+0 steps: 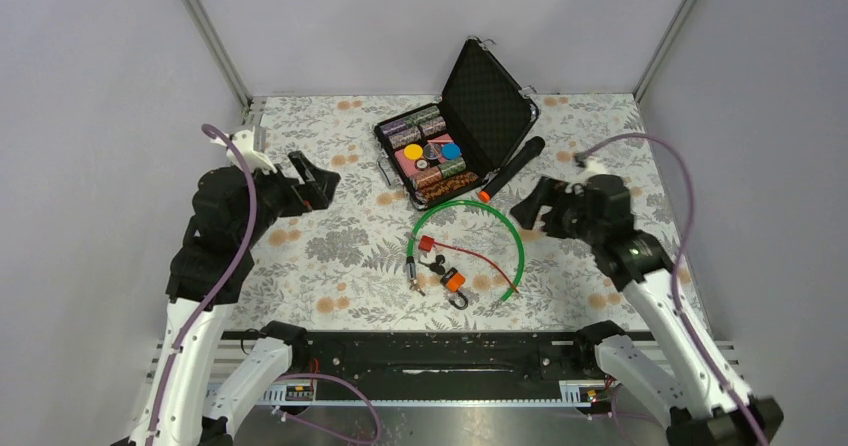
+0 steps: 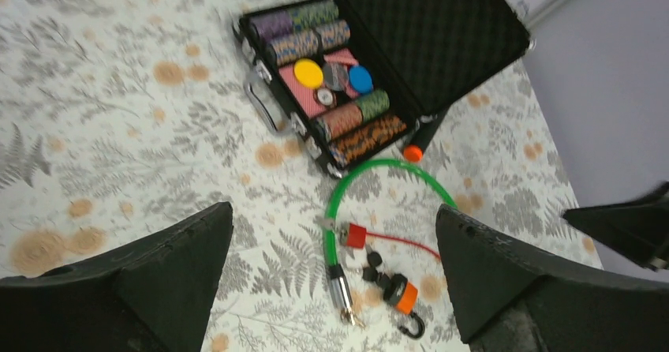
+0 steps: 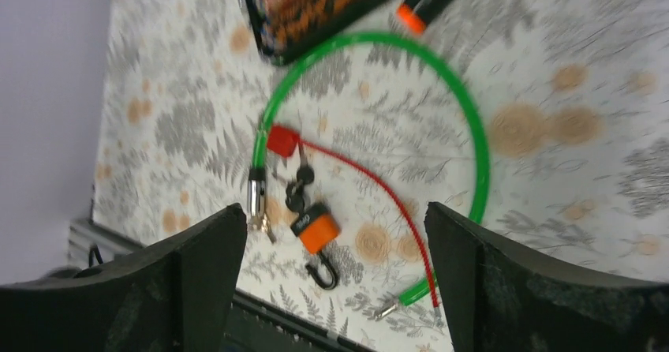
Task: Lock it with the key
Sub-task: Pick up the lock from the center of the board.
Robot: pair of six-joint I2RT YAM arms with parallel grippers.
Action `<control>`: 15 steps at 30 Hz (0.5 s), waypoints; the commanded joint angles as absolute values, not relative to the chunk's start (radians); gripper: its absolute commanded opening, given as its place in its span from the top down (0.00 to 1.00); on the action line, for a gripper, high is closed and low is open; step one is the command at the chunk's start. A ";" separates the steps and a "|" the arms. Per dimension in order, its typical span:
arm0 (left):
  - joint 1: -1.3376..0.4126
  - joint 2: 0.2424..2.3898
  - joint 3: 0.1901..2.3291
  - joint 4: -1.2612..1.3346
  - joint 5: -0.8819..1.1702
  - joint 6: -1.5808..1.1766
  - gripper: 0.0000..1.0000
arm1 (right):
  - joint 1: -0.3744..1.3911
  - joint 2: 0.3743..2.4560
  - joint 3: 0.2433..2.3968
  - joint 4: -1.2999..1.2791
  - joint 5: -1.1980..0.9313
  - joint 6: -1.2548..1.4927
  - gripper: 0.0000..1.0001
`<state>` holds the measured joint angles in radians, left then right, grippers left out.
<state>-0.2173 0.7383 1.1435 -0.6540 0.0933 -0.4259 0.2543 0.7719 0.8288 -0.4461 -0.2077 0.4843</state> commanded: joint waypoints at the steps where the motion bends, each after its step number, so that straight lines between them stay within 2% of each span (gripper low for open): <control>1: -0.213 0.714 1.068 -0.580 0.215 -0.461 0.01 | 0.451 0.906 0.801 -0.327 -0.117 0.508 0.09; 5: -0.212 0.712 0.997 -0.500 0.223 -0.480 0.01 | 0.607 1.068 0.806 -0.295 0.012 0.492 0.01; 9: -0.213 0.729 0.985 -0.476 0.220 -0.472 0.01 | 0.745 1.227 0.828 -0.262 0.048 0.450 0.01; 15: -0.213 0.743 0.979 -0.468 0.190 -0.468 0.01 | 0.862 1.441 0.896 -0.253 -0.041 0.363 0.21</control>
